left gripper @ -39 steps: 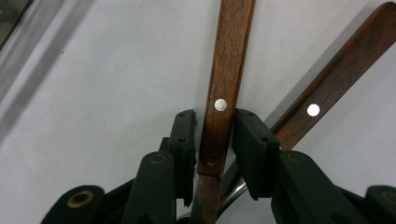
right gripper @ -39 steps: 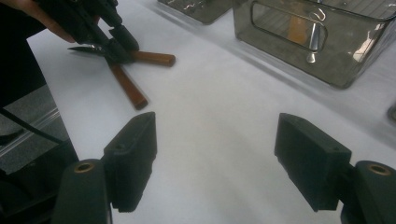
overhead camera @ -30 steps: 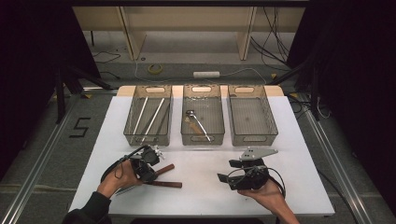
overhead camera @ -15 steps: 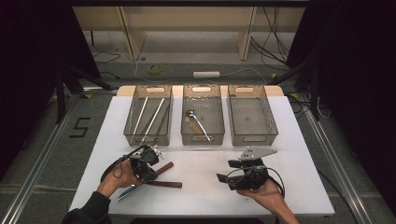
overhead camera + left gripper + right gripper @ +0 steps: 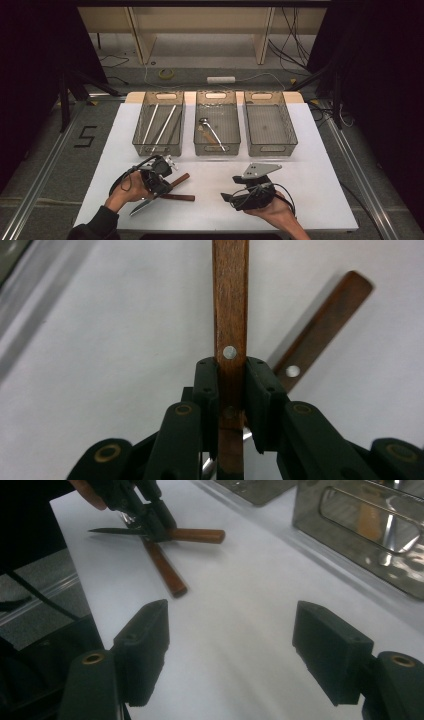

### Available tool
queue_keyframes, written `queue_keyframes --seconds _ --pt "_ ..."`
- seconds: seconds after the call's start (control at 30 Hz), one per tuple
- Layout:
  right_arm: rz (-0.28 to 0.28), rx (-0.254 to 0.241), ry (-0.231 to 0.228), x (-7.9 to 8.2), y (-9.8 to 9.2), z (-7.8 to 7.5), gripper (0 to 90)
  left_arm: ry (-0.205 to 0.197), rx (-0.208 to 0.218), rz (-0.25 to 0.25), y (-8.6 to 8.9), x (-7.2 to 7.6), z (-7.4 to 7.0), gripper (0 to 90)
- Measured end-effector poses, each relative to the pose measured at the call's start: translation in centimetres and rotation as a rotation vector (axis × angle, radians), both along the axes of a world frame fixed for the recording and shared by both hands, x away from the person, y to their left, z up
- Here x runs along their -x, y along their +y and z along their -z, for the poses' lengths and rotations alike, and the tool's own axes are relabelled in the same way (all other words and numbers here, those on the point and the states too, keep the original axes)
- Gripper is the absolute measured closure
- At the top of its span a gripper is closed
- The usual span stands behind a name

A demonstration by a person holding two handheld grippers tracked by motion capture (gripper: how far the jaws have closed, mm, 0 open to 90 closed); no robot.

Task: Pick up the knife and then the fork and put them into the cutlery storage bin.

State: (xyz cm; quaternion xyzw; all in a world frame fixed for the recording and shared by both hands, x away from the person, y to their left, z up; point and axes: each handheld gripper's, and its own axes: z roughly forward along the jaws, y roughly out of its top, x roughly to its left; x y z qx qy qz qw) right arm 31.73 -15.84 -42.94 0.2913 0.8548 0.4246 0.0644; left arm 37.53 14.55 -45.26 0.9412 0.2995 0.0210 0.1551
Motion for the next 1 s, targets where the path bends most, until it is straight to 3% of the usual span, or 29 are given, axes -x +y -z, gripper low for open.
queue_keyframes --seconds 0.13,0.33,0.5,0.67,0.8,1.0 --pt "-0.036 0.017 -0.014 0.4 1.1 0.2 31.9 0.016 0.027 0.017 -0.6 0.3 -0.3 76.4" --pt "-0.084 0.021 -0.028 1.0 2.7 0.5 31.9 0.026 0.021 0.045 -1.4 0.6 -0.3 76.4" --pt "-0.137 0.059 -0.063 1.7 4.5 0.9 31.9 0.039 0.032 0.057 -2.0 0.9 -0.4 76.4" --pt "-0.174 0.106 -0.126 2.0 5.9 1.3 32.3 0.049 0.051 0.076 -2.6 1.3 -0.5 76.4" --pt "-0.201 0.139 -0.160 2.1 6.7 1.6 32.9 0.067 0.045 0.100 -3.1 1.5 -0.6 76.4" --pt "-0.238 0.219 -0.249 2.3 7.8 2.1 33.4 0.077 0.038 0.118 -3.6 1.8 -0.4 76.4"
